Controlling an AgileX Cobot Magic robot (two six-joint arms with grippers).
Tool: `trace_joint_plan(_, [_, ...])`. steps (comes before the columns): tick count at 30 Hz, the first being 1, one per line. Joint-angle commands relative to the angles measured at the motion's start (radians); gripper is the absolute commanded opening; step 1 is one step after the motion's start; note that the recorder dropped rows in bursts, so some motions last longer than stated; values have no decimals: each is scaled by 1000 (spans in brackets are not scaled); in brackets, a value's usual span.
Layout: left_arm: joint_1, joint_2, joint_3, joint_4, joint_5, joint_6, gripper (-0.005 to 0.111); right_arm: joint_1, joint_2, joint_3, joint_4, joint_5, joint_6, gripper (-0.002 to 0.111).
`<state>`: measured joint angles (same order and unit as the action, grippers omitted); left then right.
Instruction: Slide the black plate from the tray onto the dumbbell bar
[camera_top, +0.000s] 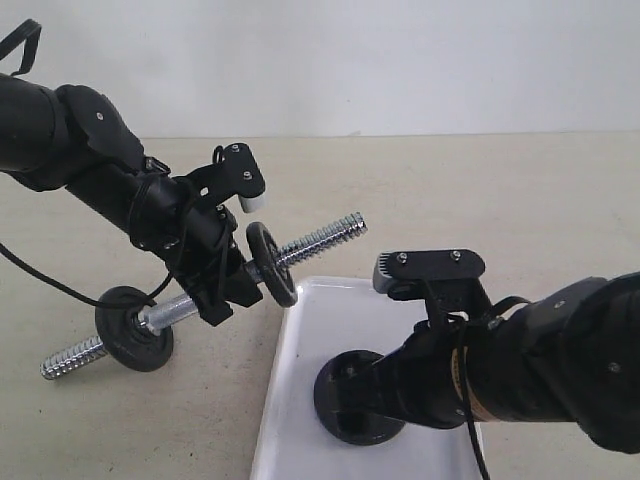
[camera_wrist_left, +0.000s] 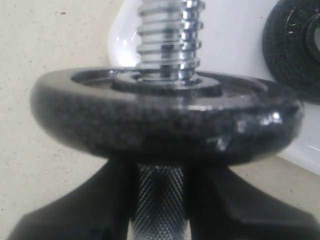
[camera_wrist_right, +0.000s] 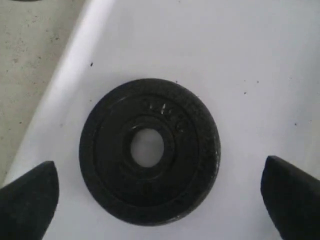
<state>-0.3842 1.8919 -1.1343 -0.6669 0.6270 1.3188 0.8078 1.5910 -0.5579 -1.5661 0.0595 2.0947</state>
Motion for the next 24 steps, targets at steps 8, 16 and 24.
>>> trace_joint_plan(8, [-5,-44,-17,-76,-1,-8,4,3,9,-97,74,-190,-11,105])
trace_joint_plan(16, [-5,-44,-17,-76,-1,-8,4,3,18,-142,74,-234,-53,105])
trace_joint_plan(24, [-5,-44,-17,-74,-1,-8,4,3,53,-142,74,-231,-56,105])
